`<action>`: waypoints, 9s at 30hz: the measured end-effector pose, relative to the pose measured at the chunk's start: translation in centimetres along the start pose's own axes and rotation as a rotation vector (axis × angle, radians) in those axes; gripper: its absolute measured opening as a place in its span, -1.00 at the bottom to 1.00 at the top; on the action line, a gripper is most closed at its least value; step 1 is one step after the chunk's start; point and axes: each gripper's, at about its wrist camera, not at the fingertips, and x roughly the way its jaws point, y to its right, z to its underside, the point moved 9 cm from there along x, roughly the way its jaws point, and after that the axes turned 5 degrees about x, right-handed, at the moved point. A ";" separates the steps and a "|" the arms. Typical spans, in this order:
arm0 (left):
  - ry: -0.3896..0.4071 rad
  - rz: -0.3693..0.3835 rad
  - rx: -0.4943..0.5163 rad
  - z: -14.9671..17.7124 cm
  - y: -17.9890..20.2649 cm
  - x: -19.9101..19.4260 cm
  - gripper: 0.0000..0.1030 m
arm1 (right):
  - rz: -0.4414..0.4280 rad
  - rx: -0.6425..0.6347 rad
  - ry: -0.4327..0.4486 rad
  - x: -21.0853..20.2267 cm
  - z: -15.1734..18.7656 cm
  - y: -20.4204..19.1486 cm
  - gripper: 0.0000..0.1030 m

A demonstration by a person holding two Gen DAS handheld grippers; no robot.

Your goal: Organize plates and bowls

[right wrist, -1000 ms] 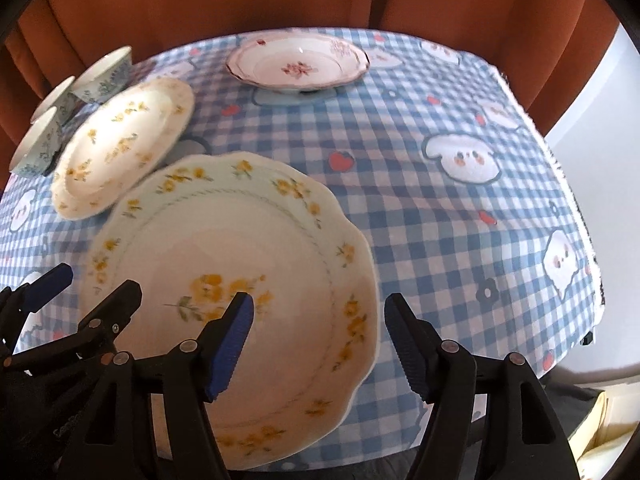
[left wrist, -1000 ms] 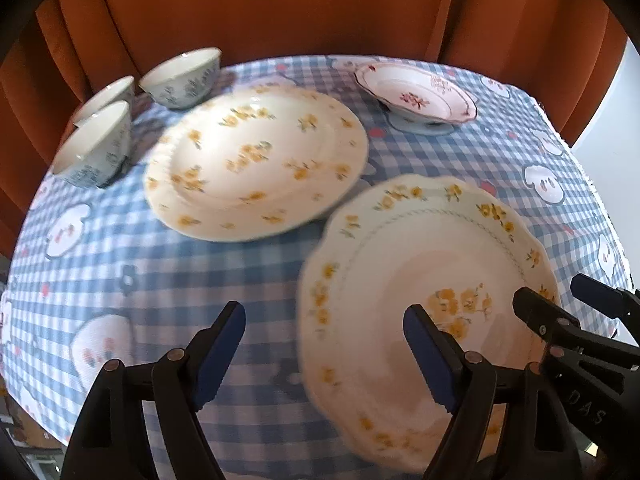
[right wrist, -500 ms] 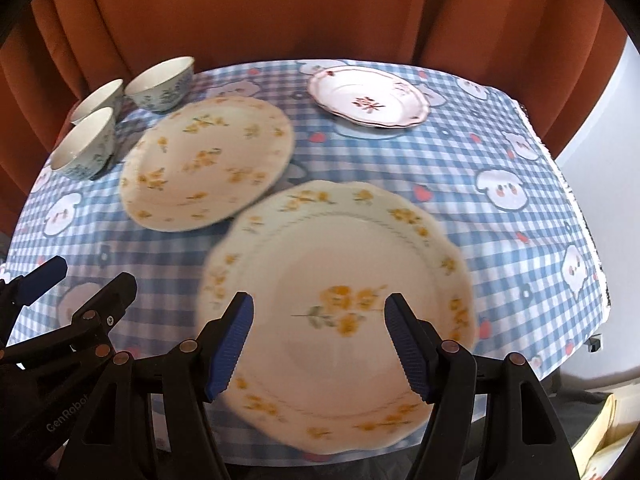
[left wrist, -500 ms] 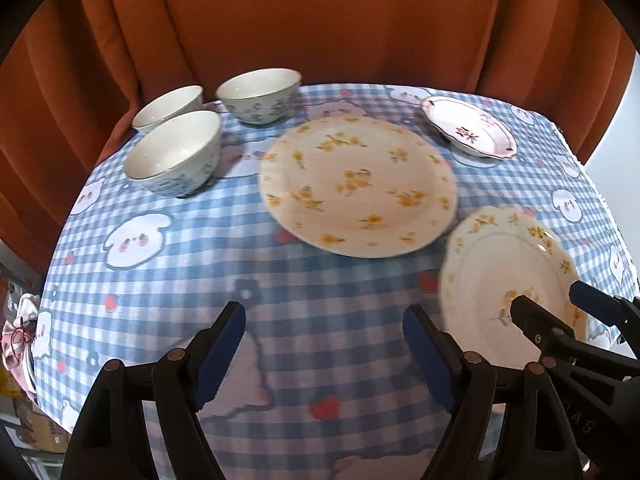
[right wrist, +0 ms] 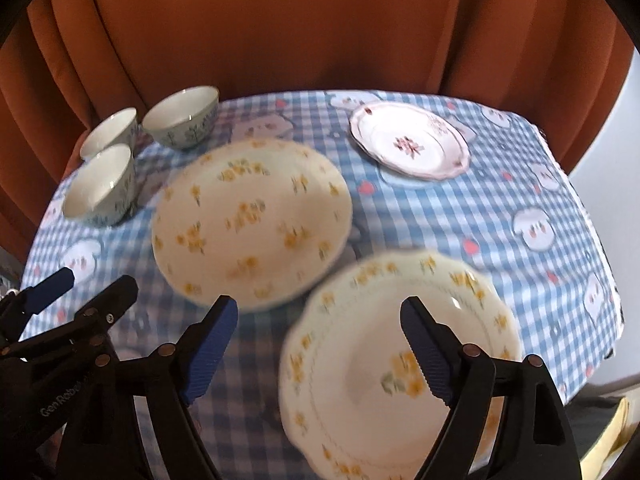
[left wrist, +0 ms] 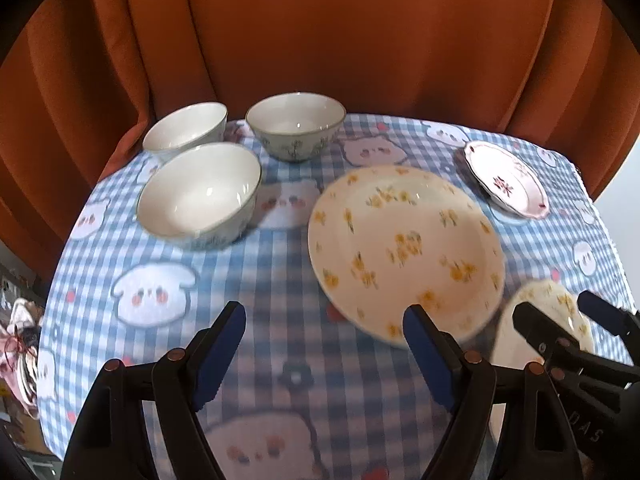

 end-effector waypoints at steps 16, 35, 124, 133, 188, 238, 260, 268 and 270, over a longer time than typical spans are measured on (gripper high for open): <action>-0.088 -0.058 -0.152 -4.7 -0.9 7.8 0.60 | -0.088 -0.001 -0.025 8.0 -8.2 0.2 0.64; -0.175 -0.050 -0.129 -3.2 0.4 12.0 0.16 | -0.096 -0.051 -0.190 15.0 -6.6 -0.2 0.12; -0.176 -0.009 -0.013 4.3 8.0 -2.0 0.33 | -0.070 -0.036 -0.203 0.4 3.4 6.5 0.28; -0.179 0.008 -0.018 3.7 13.9 -1.6 0.33 | -0.052 -0.041 -0.208 0.7 2.5 12.3 0.28; -0.261 -0.106 -0.120 7.8 20.8 2.9 0.53 | -0.093 -0.158 -0.290 5.1 4.0 19.8 -0.14; -0.266 -0.075 0.027 8.0 18.7 2.3 0.67 | 0.108 -0.168 -0.211 4.7 5.0 17.5 -0.24; -0.229 -0.054 0.038 7.2 17.1 0.9 0.71 | 0.131 -0.129 -0.125 2.5 4.6 17.4 0.33; -0.136 0.026 0.110 3.1 15.3 -1.2 0.72 | 0.185 -0.032 -0.062 -1.1 2.7 15.6 0.34; -0.118 0.054 0.101 1.7 15.1 -1.3 0.72 | 0.197 -0.002 -0.035 -1.9 1.9 15.3 0.34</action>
